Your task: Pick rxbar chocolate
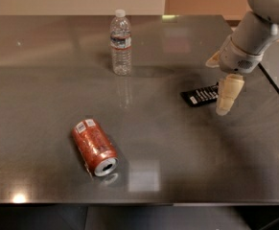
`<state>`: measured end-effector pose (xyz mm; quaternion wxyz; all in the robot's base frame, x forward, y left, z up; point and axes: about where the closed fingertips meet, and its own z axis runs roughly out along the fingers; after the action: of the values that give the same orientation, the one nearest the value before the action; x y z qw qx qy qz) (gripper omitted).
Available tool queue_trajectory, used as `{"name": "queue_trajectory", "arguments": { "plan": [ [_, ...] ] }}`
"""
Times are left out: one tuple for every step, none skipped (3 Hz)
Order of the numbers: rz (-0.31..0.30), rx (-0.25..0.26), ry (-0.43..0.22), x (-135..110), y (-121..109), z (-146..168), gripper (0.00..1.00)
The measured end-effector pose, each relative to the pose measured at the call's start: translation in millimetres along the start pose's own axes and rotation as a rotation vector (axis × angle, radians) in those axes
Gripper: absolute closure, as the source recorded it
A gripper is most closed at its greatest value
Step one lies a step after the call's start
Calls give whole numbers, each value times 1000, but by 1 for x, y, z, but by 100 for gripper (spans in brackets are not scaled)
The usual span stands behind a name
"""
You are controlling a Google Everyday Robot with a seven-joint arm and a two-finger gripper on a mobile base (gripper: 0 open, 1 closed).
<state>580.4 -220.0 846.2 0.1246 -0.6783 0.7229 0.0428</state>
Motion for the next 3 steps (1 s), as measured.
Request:
{"name": "queue_trajectory", "arguments": {
  "plan": [
    [-7, -13, -4, 3, 2, 14, 0],
    [-7, -19, -11, 4, 3, 17, 18],
    [-8, -26, -16, 7, 2, 14, 41]
  ]
}}
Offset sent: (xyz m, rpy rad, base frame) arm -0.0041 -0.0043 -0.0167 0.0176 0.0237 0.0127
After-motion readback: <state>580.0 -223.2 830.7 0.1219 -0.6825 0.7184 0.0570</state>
